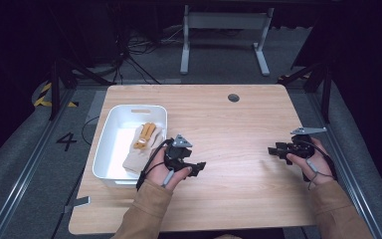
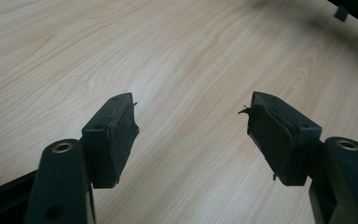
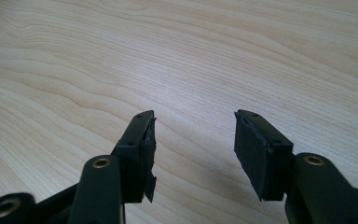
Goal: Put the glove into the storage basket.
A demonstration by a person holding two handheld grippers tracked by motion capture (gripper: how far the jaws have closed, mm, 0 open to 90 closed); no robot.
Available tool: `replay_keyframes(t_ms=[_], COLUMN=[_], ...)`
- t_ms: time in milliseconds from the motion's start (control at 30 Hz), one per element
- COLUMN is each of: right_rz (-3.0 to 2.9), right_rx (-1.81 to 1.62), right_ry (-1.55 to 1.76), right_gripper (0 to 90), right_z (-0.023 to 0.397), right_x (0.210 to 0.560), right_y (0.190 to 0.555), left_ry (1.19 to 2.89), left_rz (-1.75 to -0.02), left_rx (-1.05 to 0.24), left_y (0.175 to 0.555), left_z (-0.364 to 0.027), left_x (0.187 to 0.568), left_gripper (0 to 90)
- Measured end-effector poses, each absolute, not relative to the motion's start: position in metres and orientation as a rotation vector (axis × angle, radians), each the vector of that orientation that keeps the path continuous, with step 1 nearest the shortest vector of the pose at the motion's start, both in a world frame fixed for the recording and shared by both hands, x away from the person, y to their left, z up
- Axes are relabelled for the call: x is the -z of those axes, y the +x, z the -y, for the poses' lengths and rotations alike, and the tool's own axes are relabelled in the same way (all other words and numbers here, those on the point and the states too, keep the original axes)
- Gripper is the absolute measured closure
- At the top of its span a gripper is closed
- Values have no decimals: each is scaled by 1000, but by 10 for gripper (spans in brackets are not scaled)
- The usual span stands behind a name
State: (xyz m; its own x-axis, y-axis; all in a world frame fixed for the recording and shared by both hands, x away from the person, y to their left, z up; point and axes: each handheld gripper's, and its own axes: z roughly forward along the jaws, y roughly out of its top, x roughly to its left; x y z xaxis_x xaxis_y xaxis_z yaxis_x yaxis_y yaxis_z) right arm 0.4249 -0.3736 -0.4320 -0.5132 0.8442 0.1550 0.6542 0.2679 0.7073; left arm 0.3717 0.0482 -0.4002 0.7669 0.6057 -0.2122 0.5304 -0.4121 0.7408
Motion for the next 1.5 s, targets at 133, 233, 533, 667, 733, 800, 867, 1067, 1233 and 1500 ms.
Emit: replay_keyframes(t_ms=[133, 233, 533, 667, 733, 800, 867, 1067, 1233, 1500], right_rz=[-2286, -2287, -2313, -2334, -2346, -2350, -2356, -2369, -2377, -2380], right_rx=[-1087, -1108, -1144, -1165, -1159, -1159, -1161, -1203, -1199, -1201], right_ry=[1385, 1394, 1351, 1312, 1293, 1289, 1294, 1297, 1297, 1292], right_gripper=[488, 489, 487, 482, 481, 481, 481, 481, 481, 481], right_z=[374, 374, 372, 370, 369, 369, 369, 366, 365, 363], right_x=[432, 431, 431, 432, 434, 435, 437, 439, 441, 441], right_y=[425, 424, 424, 424, 424, 425, 425, 426, 426, 428], left_ry=[2103, 2095, 2129, 2142, 2152, 2168, 2187, 2220, 2249, 2252], left_rz=[-755, -687, -608, -615, -606, -592, -563, -535, -526, -523], left_rx=[-143, -152, -22, -8, -14, -21, -36, -22, -35, -36], left_y=[365, 357, 349, 350, 351, 350, 350, 347, 345, 343], left_z=[-49, -52, -51, -49, -47, -45, -44, -35, -31, -30], left_x=[410, 417, 441, 452, 456, 459, 460, 468, 471, 472], left_gripper=[326, 325, 318, 320, 319, 309, 310, 303, 297, 289])
